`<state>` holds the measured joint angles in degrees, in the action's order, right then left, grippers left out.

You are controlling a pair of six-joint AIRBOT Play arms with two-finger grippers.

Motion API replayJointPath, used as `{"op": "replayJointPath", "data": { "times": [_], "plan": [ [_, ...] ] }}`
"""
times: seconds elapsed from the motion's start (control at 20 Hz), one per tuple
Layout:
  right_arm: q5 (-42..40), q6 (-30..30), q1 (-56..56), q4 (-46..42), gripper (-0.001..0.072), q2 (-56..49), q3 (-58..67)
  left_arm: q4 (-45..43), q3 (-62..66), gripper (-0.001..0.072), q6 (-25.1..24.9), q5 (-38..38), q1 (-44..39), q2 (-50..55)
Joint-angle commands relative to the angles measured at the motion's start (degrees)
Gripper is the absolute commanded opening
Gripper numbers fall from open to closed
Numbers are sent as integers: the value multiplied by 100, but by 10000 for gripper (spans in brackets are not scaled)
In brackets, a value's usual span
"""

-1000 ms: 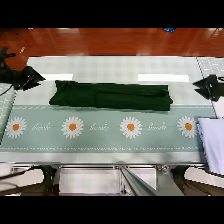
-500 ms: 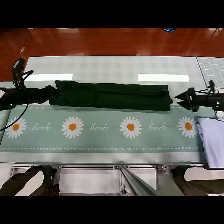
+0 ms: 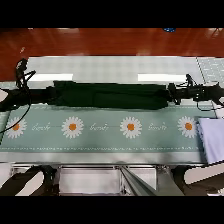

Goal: Fold the shirts.

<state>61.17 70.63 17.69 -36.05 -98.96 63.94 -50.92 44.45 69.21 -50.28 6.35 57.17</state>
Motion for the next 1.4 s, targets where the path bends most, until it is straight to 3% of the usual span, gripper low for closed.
{"op": "replayJointPath", "data": {
  "times": [0.0, 0.15, 0.25, 0.35, 0.7, 0.85, 1.0, 1.15, 1.35],
  "plan": [
    [295, -81, -136, -293, 17, 431, 157, 116, 0, 20, -22, -24, -94, -2],
    [533, 186, -138, -1360, 17, 1491, 79, 256, 46, 20, -17, 321, -756, 46],
    [597, 282, -138, -1670, 17, 2398, -142, 249, 223, 19, 304, 592, -1434, 393],
    [673, 341, -138, -1751, 17, 3307, -411, 251, 664, 19, 728, 614, -2085, 1141],
    [1150, 951, -138, -1751, 17, 5960, -1165, 251, 3786, 19, 1217, 96, -4111, 4223],
    [1235, 1099, -138, -1576, 17, 6487, -1187, 264, 4977, 19, 1622, -575, -4712, 5292],
    [1307, 1167, -138, -1523, 17, 6664, -1187, 1016, 5493, 20, 1659, -774, -5252, 5947],
    [1344, 1167, -138, -1436, 17, 6662, -1187, 1770, 5727, 20, 1508, -793, -5552, 6251],
    [1314, 1189, -138, -1392, 17, 6662, -1187, 1792, 6015, 20, 1335, -1084, -5265, 6109]
  ]
}}
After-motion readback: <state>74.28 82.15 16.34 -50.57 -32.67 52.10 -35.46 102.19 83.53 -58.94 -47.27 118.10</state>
